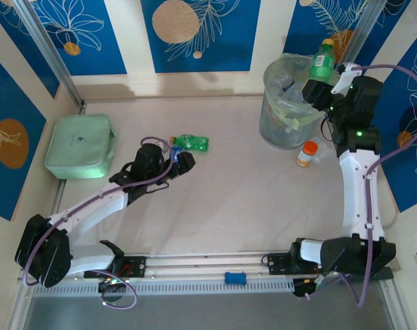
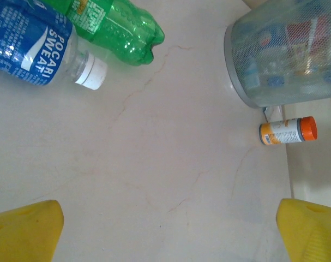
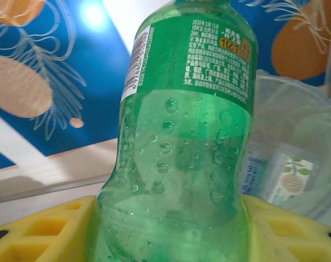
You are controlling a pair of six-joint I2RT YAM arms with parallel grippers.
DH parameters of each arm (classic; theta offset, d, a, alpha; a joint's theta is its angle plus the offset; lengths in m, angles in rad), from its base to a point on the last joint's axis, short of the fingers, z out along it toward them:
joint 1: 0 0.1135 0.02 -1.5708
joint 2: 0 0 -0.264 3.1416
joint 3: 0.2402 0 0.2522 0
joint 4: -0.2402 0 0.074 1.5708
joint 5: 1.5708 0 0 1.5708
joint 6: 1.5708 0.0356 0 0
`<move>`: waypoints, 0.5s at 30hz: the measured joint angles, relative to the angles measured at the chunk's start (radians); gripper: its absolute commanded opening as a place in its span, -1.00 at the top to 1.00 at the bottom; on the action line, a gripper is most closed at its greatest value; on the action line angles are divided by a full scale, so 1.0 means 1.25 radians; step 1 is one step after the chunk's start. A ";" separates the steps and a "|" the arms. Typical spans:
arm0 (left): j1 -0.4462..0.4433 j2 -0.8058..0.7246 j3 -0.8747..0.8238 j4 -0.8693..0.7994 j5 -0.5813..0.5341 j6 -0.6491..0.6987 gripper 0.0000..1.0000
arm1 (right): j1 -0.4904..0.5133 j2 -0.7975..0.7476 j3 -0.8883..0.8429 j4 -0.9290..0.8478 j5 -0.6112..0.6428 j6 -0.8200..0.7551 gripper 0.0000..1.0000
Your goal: Put the plastic bottles in the bin
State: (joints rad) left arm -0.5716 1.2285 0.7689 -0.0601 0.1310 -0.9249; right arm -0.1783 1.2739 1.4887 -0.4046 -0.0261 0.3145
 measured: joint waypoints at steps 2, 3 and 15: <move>0.000 0.002 0.000 0.000 0.002 0.000 -0.99 | -0.021 0.031 0.014 -0.012 -0.003 0.006 -0.08; 0.000 0.003 0.001 0.000 0.004 0.000 -0.99 | -0.028 0.049 0.024 -0.020 -0.003 0.006 -0.08; -0.001 -0.008 0.001 -0.004 0.008 0.009 -0.99 | -0.058 0.245 0.149 -0.113 -0.003 0.010 -0.23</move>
State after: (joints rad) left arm -0.5724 1.2182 0.7704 -0.0654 0.1413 -0.9134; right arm -0.2508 1.5803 1.6745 -0.5457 -0.0303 0.3271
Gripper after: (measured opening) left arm 0.996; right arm 0.586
